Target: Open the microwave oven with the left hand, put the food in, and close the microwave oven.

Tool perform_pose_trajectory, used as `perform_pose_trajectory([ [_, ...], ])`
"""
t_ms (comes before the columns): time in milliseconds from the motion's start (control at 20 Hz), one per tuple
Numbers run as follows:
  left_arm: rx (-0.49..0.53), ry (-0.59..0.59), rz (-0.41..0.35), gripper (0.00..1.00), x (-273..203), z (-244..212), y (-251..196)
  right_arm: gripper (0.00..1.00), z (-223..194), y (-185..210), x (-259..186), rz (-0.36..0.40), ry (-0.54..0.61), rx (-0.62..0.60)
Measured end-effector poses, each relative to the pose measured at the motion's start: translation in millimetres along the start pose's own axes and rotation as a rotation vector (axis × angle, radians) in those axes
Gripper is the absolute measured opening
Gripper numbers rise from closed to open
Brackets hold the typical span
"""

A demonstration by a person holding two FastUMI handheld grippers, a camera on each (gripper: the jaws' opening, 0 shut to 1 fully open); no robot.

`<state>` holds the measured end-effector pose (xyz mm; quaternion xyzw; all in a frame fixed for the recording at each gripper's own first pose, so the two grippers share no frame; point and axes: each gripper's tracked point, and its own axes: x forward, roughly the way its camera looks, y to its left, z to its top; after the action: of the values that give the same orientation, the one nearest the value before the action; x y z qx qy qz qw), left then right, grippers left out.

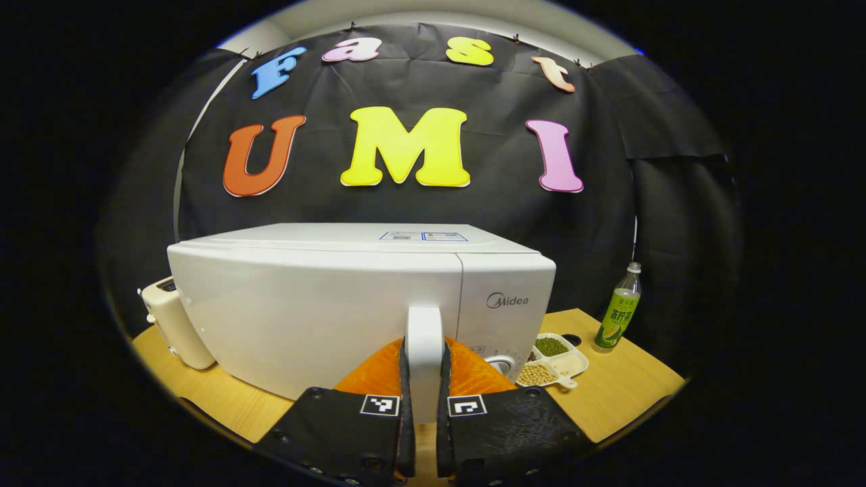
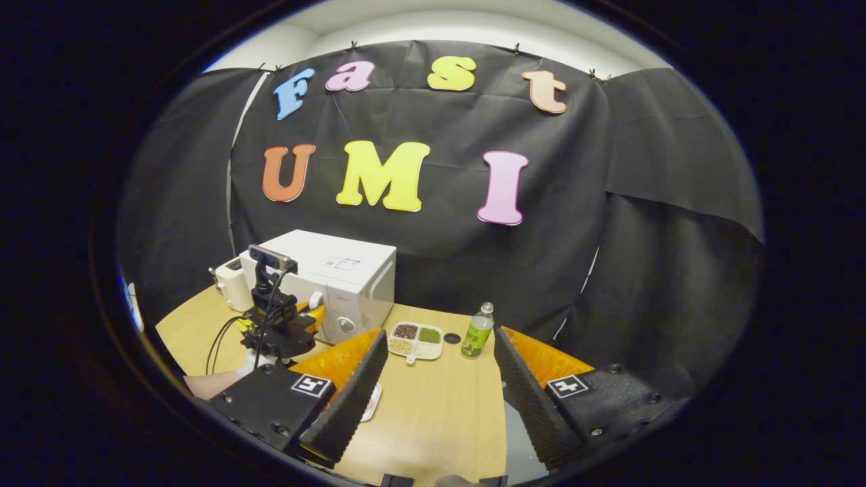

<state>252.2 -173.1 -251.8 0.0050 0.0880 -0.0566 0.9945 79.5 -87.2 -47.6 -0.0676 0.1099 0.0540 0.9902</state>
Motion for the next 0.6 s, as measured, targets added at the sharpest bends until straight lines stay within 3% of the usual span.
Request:
perform_pose_trajectory([
  [50,-0.01,0.003,-0.011,0.12,-1,1,-1,1.0,0,1,0,0.008,0.001,0.002],
  [150,-0.025,0.017,-0.017,0.12,3,-3,-3,1.0,8,7,-3,0.035,-0.022,0.016],
  [200,-0.023,0.022,-0.022,0.0,-3,1,0,0.95,12,7,-3,0.037,-0.027,0.016],
  [250,-0.044,0.025,-0.026,0.0,-4,-1,-1,1.0,13,7,-1,0.037,-0.028,0.003],
  [400,-0.071,0.025,-0.059,0.0,-5,0,-2,1.0,20,11,-3,0.039,-0.045,-0.019],
  [600,-0.033,0.001,-0.102,0.0,-43,-7,3,1.0,19,24,-2,0.066,-0.046,-0.001],
])
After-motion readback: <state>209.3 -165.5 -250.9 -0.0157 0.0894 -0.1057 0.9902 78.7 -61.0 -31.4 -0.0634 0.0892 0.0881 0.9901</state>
